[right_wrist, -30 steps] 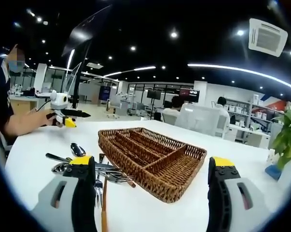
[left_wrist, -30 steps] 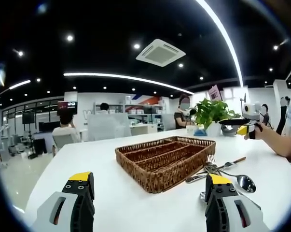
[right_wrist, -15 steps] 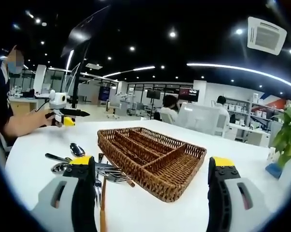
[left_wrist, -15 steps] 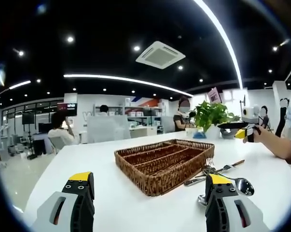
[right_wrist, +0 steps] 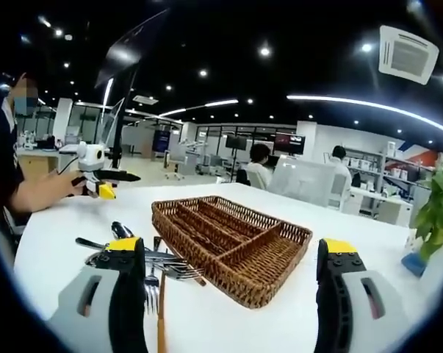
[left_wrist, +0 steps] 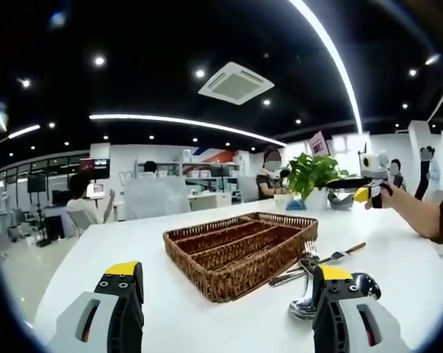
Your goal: Arrange the knives, forks, and spoons in their matching storage slots by inserting each utensil handle-first until every utensil is classified and aligned in the correct compartment
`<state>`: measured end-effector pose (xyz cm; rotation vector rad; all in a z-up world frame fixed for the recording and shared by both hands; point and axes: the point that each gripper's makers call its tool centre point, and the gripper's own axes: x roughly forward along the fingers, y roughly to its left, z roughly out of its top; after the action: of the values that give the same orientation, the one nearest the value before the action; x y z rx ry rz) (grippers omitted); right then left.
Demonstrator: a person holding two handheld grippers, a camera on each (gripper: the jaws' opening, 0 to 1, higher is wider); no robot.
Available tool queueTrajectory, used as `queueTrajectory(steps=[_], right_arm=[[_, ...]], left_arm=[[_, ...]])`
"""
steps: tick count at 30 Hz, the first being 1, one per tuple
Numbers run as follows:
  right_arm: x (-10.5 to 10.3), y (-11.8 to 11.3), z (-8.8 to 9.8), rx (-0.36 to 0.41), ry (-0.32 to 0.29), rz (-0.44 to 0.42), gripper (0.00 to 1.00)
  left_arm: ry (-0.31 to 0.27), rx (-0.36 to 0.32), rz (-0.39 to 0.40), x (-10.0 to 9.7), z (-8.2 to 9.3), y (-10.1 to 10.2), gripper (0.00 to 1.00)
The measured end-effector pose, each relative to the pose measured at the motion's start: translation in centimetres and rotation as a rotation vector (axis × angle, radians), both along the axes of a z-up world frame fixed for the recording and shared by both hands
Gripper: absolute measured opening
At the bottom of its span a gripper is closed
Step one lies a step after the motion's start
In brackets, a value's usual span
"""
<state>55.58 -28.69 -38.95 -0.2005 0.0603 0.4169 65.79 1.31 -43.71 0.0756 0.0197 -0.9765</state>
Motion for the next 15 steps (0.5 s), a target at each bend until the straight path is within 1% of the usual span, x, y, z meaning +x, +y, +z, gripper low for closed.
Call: queueTrajectory(steps=[2, 4, 7, 12, 15], right_arm=[[-0.3, 0.4, 0.4, -0.02, -0.005, 0.005, 1.0], [-0.6, 0.7, 0.7, -0.032, -0.009, 0.008, 1.0], [-0.9, 0.7, 1.0, -0.039, -0.001, 0.005, 1.0], [-1.3, 0.9, 1.7, -0.052, -0.005, -0.017, 1.0], [-1.8, 1.4, 2.0, -0.058, -0.011, -0.023, 1.0]], left_arm=[[0.004, -0.013, -0.002, 0.0, 0.2, 0.2, 1.0], [0.012, -0.011, -0.018, -0.2, 0.0, -0.1, 1.0], [0.01, 0.004, -0.026, -0.4, -0.3, -0.6, 1.0], [0.009, -0.006, -0.031, -0.5, -0.1, -0.6, 1.0], [0.009, -0.016, -0.025, -0.3, 0.0, -0.5, 1.0]])
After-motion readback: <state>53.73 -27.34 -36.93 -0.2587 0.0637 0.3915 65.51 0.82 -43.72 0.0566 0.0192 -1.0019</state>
